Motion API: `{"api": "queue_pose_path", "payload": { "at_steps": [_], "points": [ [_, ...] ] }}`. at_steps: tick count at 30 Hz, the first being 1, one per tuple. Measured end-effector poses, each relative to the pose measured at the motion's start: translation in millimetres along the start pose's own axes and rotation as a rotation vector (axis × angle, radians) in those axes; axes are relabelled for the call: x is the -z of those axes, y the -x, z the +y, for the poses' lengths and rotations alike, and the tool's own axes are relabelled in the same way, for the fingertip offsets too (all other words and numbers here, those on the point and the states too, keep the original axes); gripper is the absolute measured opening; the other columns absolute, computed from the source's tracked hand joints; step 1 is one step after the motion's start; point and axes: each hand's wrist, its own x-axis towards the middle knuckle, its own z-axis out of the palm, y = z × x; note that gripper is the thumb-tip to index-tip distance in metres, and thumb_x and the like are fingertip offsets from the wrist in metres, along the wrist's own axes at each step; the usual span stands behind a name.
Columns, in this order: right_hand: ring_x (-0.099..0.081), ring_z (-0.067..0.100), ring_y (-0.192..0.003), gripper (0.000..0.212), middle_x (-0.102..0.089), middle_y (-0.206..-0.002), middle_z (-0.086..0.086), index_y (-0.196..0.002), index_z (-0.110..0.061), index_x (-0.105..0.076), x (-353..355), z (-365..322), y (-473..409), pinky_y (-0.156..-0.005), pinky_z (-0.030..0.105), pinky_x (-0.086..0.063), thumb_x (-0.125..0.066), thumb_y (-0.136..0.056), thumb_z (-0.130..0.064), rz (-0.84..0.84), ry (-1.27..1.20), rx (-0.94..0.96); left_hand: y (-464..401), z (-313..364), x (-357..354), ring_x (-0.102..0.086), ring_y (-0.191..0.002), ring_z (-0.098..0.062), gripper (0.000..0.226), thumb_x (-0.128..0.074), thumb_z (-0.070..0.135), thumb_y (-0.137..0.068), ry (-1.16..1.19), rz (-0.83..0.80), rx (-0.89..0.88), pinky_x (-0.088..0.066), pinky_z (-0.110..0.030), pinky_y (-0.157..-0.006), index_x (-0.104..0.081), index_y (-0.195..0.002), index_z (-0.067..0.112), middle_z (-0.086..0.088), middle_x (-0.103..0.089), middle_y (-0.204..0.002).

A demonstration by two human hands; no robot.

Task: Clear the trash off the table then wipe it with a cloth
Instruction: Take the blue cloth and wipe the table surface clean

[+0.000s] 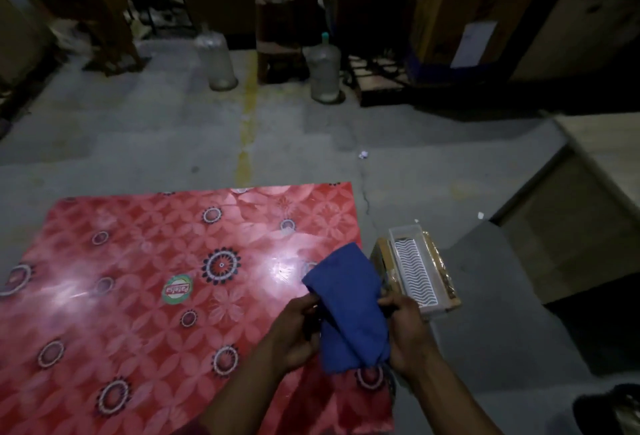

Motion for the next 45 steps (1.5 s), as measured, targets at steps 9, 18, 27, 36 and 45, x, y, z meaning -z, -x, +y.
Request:
{"api": "queue_pose_path", "payload": {
  "at_steps": [9,18,27,36,45],
  "points": [
    [-0.068,0.012,-0.103,0.053,-0.066,-0.118,-0.008,-0.114,-0.050,-0.062,-99,88,39,-0.088,0.043,-0.058,-0.068,-0.066,-0.073,0.233,0.827,0.574,90,42,66,-0.073,-0.090,-0.027,0.018,-0.073,0.027,-0.078,-0.677,0.169,-0.584,-0.056,-0.051,-0.077,-0.074,-0.094,0.017,-0.010,-0.078,-0.093],
    [-0.073,0.013,-0.093,0.017,-0.079,-0.097,-0.005,-0.097,-0.027,-0.076,-115,85,34,-0.083,0.031,-0.057,-0.067,-0.094,-0.012,0.182,0.953,0.792,128,66,94,-0.070,-0.077,-0.007,0.021,-0.064,0.020,-0.072,-0.852,0.219,-0.720,-0.054,-0.034,-0.072,-0.079,-0.086,0.022,0.003,-0.080,-0.084],
    [-0.064,-0.006,-0.085,0.017,-0.074,-0.090,-0.021,-0.094,-0.025,-0.070,-122,74,41,-0.080,0.016,-0.047,-0.058,-0.096,-0.012,0.060,1.089,0.787,141,69,113,-0.067,-0.083,-0.009,0.029,-0.051,0.031,-0.074,-1.240,0.464,-0.799,-0.052,-0.033,-0.075,-0.074,-0.092,0.030,0.010,-0.074,-0.090],
    [-0.067,0.008,-0.077,0.039,-0.075,-0.087,-0.007,-0.100,-0.033,-0.074,-117,12,46,-0.076,0.032,-0.055,-0.062,-0.065,-0.042,0.123,1.735,0.698,122,106,82,-0.068,-0.083,-0.023,0.009,-0.059,0.028,-0.088,-1.483,0.530,-0.766,-0.046,-0.031,-0.067,-0.062,-0.080,0.030,0.000,-0.073,-0.086],
    [-0.068,0.023,-0.083,0.040,-0.075,-0.089,0.004,-0.093,-0.019,-0.072,-148,25,43,-0.065,0.037,-0.045,-0.044,-0.099,-0.047,0.185,1.543,0.779,98,55,22,-0.075,-0.067,-0.021,0.033,-0.053,0.028,-0.100,-0.978,0.190,-0.536,-0.050,-0.032,-0.053,-0.072,-0.082,0.008,-0.004,-0.078,-0.080]
  ]
}}
